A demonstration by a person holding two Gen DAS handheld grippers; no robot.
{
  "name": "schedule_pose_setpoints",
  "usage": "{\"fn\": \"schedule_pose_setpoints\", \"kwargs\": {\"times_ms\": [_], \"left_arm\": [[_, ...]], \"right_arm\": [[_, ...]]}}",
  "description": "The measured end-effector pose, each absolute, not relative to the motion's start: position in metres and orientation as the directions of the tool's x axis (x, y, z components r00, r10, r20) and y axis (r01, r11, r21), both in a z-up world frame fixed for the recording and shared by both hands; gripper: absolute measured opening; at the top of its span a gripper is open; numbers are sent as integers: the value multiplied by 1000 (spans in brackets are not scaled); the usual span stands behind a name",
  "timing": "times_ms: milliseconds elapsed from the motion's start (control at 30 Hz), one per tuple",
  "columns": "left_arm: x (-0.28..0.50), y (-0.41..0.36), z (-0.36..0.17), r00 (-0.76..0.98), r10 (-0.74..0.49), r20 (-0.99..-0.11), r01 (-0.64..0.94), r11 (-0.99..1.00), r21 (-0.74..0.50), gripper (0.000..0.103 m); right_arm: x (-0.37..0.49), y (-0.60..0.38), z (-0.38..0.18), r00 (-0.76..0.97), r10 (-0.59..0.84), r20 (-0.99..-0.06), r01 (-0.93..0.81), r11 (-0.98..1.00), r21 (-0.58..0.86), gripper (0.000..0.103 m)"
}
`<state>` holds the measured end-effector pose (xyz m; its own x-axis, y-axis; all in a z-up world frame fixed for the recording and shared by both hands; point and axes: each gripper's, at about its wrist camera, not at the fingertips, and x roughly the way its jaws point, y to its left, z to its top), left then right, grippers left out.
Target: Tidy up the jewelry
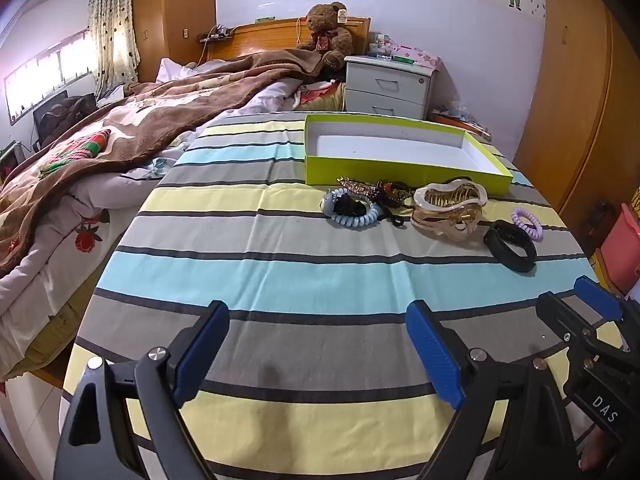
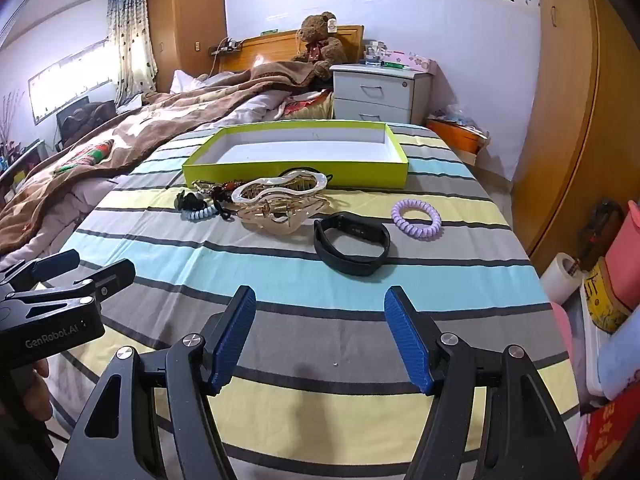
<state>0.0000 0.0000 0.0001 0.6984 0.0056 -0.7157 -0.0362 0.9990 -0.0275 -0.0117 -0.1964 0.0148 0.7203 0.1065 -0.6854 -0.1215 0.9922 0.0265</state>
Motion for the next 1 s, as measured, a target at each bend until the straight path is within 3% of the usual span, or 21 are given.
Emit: {"fn": "schedule_pose_setpoints", "kwargs": {"times_ms": [1000], "left_arm": [[-1, -1, 1, 699, 28, -715, -51, 999, -11, 91]], "right_arm": [[-9, -195, 17, 734, 122, -668, -127, 991, 41, 67]]}}
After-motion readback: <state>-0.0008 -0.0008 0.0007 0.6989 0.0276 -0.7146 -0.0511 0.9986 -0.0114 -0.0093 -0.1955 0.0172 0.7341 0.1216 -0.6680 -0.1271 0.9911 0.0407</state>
